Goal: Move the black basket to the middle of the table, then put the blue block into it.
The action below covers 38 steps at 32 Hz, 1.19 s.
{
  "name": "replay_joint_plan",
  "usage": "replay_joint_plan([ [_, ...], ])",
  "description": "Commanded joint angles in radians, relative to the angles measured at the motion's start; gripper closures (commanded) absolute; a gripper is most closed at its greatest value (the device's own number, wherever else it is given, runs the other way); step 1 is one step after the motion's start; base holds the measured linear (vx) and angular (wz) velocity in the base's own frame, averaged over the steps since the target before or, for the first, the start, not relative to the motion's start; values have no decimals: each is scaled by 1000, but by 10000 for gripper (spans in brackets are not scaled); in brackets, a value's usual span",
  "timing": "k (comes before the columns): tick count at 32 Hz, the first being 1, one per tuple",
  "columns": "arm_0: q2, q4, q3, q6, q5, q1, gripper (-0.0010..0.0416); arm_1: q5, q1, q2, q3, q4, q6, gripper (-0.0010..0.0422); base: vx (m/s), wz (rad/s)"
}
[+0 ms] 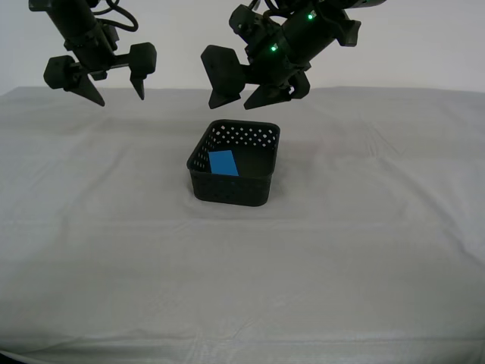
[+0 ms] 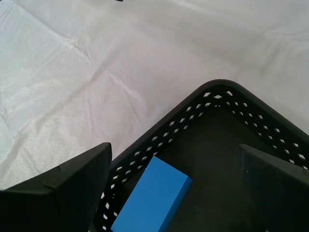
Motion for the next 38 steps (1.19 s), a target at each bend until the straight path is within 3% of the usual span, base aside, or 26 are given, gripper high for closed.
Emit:
replay_joint_plan([
  [1, 0, 3, 1, 2, 1, 0, 49, -1, 0, 0, 0, 0, 2, 34, 0, 0],
  [38, 0, 3, 1, 2, 1, 0, 48, -1, 0, 0, 0, 0, 2, 34, 0, 0],
])
